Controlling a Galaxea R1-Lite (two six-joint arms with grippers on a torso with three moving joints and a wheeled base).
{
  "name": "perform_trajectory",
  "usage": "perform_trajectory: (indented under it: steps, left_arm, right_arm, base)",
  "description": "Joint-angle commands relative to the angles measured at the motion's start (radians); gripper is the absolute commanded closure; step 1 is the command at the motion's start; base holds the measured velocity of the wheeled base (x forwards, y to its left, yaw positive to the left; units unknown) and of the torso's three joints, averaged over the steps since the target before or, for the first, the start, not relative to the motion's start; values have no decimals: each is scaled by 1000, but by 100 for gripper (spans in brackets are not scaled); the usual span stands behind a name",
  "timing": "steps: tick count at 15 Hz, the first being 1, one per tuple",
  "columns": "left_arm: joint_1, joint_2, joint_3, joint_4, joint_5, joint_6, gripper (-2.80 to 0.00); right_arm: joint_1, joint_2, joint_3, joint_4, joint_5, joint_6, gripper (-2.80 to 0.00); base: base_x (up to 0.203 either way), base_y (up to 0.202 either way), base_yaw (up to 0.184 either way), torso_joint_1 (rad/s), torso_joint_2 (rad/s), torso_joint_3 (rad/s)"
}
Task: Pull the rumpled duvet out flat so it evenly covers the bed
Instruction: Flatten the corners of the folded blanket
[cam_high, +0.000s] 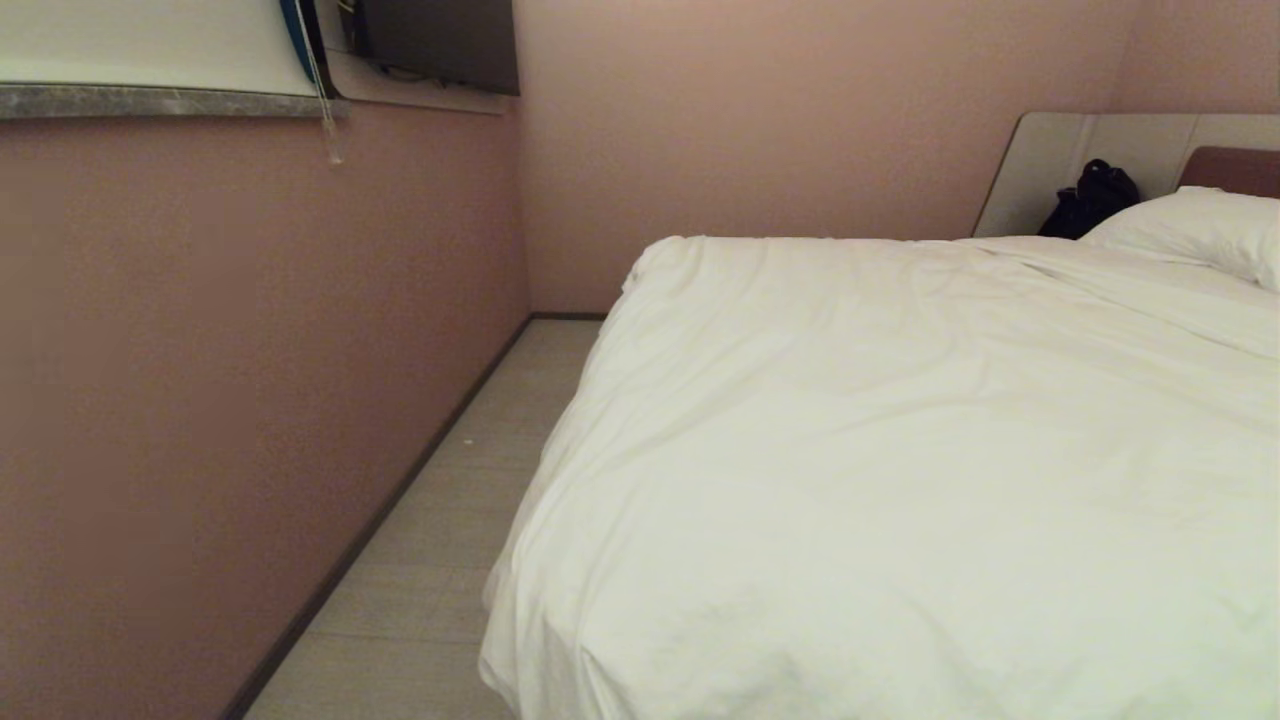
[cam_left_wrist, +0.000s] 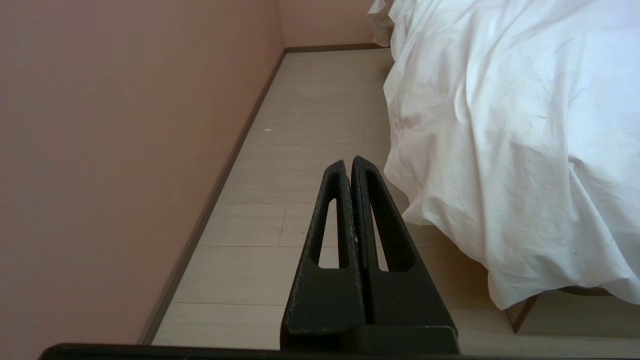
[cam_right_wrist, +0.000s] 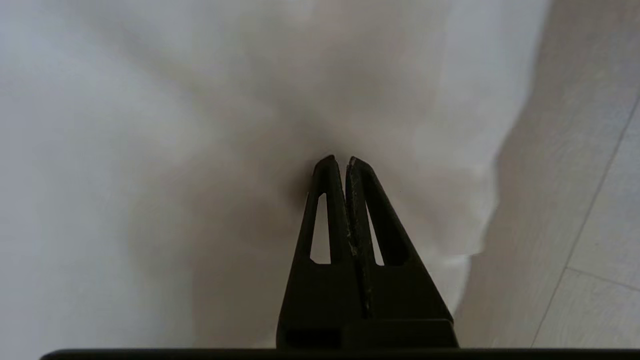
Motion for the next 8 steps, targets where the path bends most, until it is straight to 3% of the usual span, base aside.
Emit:
perform_trajectory:
  steps: [1, 4, 8]
  left_arm:
    - [0, 0, 0, 0, 0, 1, 0]
    - [0, 0, 0, 0, 0, 1, 0]
    - [0, 0, 0, 0, 0, 1, 0]
  right_arm:
    - [15, -17, 8, 15, -1, 28, 0]
    - [17, -50, 5, 95, 2, 24, 0]
    - [18, 26, 3, 10, -22, 28, 0]
  base:
    - [0, 0, 0, 0, 0, 0]
    - [0, 0, 0, 0, 0, 0]
    - [0, 0, 0, 0, 0, 0]
